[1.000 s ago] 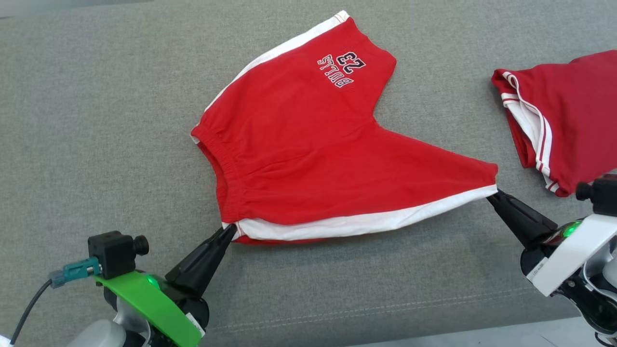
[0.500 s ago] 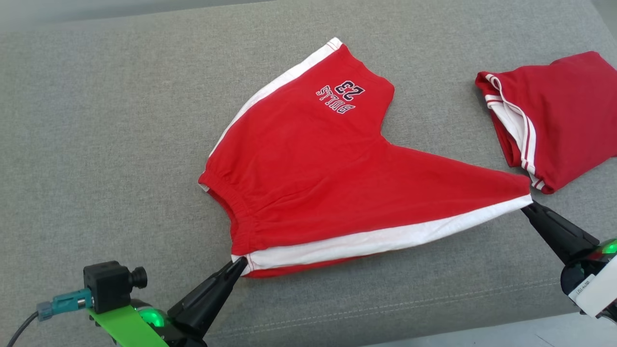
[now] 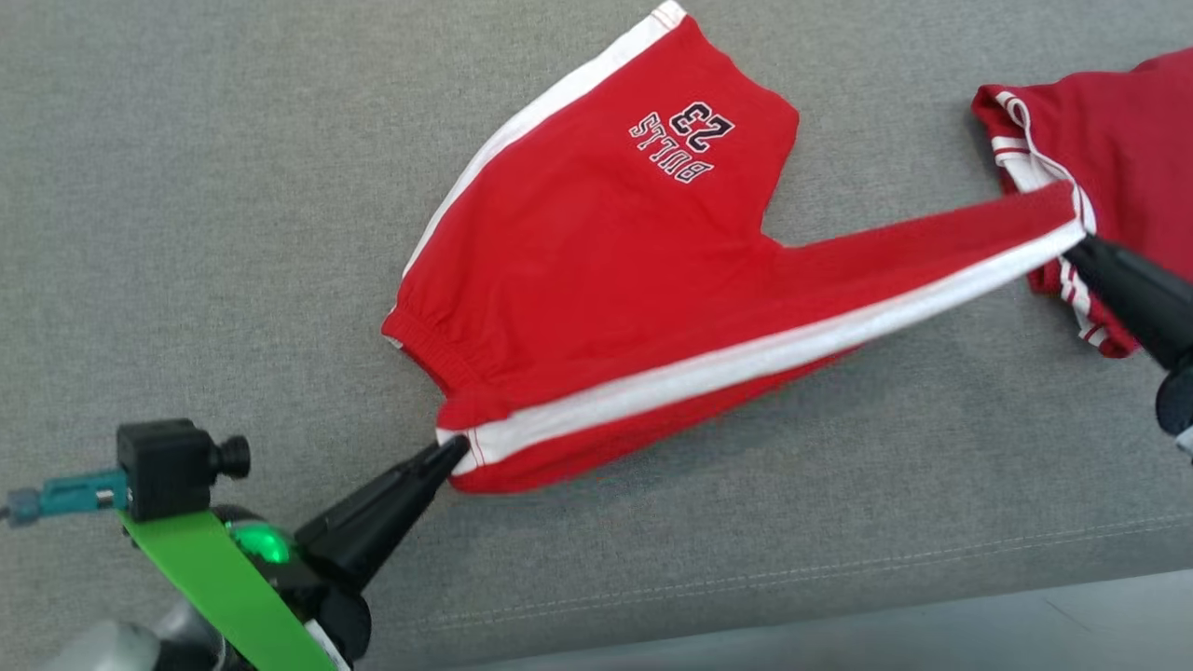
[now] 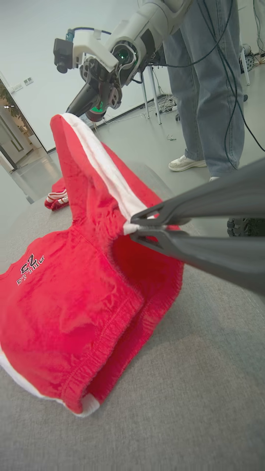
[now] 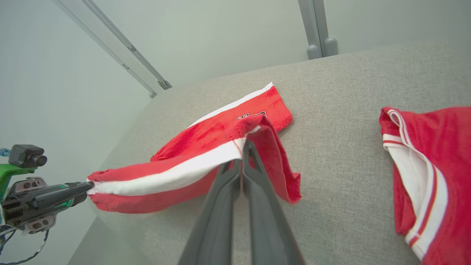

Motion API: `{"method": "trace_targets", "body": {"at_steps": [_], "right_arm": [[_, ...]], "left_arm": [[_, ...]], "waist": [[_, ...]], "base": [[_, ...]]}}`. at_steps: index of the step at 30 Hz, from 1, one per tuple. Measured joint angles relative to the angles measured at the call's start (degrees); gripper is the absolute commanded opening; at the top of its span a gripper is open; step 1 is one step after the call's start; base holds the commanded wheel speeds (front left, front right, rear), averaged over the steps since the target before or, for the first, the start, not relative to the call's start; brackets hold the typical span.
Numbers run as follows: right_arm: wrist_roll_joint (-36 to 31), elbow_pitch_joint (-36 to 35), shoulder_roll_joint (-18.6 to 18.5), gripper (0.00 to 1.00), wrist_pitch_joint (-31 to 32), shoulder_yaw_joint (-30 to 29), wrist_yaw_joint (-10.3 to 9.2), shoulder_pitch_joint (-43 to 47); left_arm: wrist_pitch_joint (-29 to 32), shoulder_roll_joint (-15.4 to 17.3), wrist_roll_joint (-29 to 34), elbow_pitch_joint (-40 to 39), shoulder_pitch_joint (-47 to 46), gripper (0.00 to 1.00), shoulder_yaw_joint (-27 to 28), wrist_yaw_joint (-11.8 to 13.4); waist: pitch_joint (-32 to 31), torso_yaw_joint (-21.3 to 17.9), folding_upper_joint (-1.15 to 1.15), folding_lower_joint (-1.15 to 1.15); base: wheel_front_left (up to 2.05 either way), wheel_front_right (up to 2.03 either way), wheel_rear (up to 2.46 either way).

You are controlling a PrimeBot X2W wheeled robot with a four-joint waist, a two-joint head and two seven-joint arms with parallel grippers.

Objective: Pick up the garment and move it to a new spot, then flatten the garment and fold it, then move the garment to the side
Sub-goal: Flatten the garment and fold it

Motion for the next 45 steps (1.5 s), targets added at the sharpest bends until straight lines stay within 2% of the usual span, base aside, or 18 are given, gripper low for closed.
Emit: {"method": "trace_targets", "body": {"at_steps": [7, 13, 18, 28, 33, 37, 38, 39, 40, 41, 42, 43, 44, 45], "right_arm": [[3.1, 1.1, -0.6, 0.0, 7.6, -3.3, -0.69, -11.2], [3.4, 3.0, 1.3, 0.0, 14.5, -3.4, -2.74, -19.3], [3.3, 4.9, 2.5, 0.0, 19.2, -3.4, -4.72, -25.5], [-2.8, 6.9, 5.2, 0.0, 27.1, -3.2, -6.7, -40.2], [-6.0, 8.7, 6.8, 0.0, 30.6, -2.2, -6.75, -46.5], [-8.7, 11.7, 10.2, 0.0, 32.5, 0.8, -6.73, -48.6], [-9.2, 12.5, 11.2, 0.18, 32.5, 1.4, -6.72, -48.9], [-10.0, 13.5, 12.1, 0.44, 32.5, 1.9, -6.69, -49.2], [-10.9, 14.6, 12.7, 0.89, 32.5, 2.5, -6.66, -49.6], [-11.7, 15.5, 13.2, 1.0, 32.5, 2.8, -6.62, -50.0], [-12.4, 16.2, 13.6, 0.91, 32.4, 3.0, -6.51, -50.4], [-12.9, 16.9, 13.9, 0.76, 32.1, 3.0, -6.16, -51.0], [-13.6, 18.6, 14.9, 0.67, 31.5, 3.2, -5.84, -52.1], [-14.0, 19.3, 15.5, 0.75, 31.4, 3.3, -5.54, -52.3]], "left_arm": [[4.4, -0.4, -7.0, 0.1, -9.4, 0.0, 4.6, 1.8], [9.1, -0.8, -10.3, 4.2, -17.5, 0.0, 6.1, 3.7], [12.6, -3.3, -13.0, 8.1, -23.8, 0.0, 6.0, 4.4], [16.0, -7.6, -13.2, 15.2, -34.5, 0.0, 5.6, 5.4], [16.8, -10.3, -13.3, 19.0, -38.6, 0.0, 5.1, 5.5], [16.9, -12.1, -13.2, 21.6, -41.2, 0.02, 4.7, 5.4], [16.9, -12.5, -13.2, 22.0, -41.9, 0.15, 4.6, 5.2], [16.9, -13.1, -13.2, 22.6, -42.6, 0.26, 4.5, 4.9], [17.1, -13.5, -13.2, 23.1, -43.1, 0.39, 4.3, 4.4], [17.2, -13.7, -13.2, 23.6, -43.5, 0.49, 4.0, 4.0], [17.2, -14.2, -13.2, 24.1, -43.9, 0.49, 3.7, 3.6], [17.2, -14.6, -13.2, 24.6, -44.2, 0.51, 3.7, 3.2], [17.2, -15.4, -13.1, 25.7, -44.5, 0.55, 3.6, 2.6], [17.2, -15.6, -13.1, 26.2, -44.6, 1.0, 3.3, 2.3]], "waist": [[5.1, 1.6, 0.0, 0.0], [9.7, 3.6, 0.0, 0.0], [13.5, 5.5, 0.0, 0.0], [21.6, 9.5, 0.0, 0.01], [25.7, 11.2, 0.0, 0.01], [28.5, 12.7, 0.0, 0.01], [29.1, 13.0, 0.0, 0.01], [29.5, 13.4, 0.0, 0.01], [29.8, 13.8, 0.0, 0.01], [30.1, 14.2, 0.0, 0.01], [30.2, 14.5, 0.0, 0.01], [30.3, 14.8, 0.01, 0.0], [30.2, 15.2, 0.0, 0.0], [30.0, 15.3, 0.0, 0.0]], "base": [[0.0, 0.0, 0.0], [0.0, 0.0, 0.0], [0.0, 0.0, 0.0], [0.0, 0.0, 0.0], [0.0, 0.0, 0.0], [0.0, 0.0, 0.0], [0.0, 0.0, 0.0], [0.0, 0.0, 0.0], [0.0, 0.0, 0.0], [0.0, 0.0, 0.0], [0.0, 0.0, 0.0], [0.0, 0.0, 0.0], [0.0, 0.0, 0.0], [0.0, 0.0, 0.0]]}}
